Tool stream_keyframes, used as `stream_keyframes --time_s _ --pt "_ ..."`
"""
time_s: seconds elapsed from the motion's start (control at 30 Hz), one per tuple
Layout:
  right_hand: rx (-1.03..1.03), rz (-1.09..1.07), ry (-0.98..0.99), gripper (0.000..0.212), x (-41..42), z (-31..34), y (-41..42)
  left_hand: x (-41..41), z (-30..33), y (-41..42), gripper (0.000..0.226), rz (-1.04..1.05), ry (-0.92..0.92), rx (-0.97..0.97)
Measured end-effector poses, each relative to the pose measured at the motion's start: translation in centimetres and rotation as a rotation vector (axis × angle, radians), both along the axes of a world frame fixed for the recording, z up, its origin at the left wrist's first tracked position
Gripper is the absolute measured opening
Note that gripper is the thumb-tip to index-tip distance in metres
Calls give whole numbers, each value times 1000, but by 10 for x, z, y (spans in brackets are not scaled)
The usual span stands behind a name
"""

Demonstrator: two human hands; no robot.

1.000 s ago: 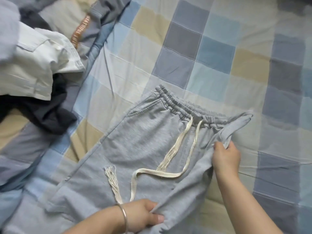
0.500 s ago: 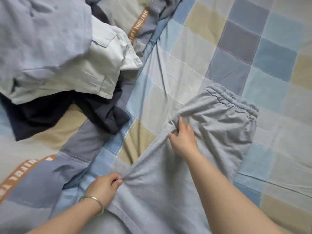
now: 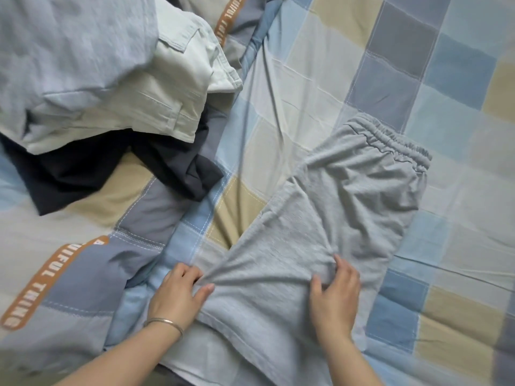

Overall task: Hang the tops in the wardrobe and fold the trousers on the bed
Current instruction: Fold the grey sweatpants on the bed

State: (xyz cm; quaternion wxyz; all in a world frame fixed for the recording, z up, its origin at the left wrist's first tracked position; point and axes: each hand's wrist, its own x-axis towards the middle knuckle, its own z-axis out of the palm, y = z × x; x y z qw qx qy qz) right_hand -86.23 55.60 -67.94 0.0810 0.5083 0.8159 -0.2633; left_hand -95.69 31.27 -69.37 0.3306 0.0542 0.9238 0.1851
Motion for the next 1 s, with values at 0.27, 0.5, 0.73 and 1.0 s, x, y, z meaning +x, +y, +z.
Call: stream_keyframes --time_s 0.27,0.5,0.73,1.0 --pt "-284 -951 3 52 110 7 -44 9 5 15 23 6 -184 64" --pt "-350 -860 58 21 132 28 -56 3 26 12 31 144 -200 159" --pt "-488 -832 -2 24 156 19 -84 29 26 3 11 204 -296 71" --pt "-864 -819 -121 23 177 31 -86 28 43 -7 47 123 -190 -46"
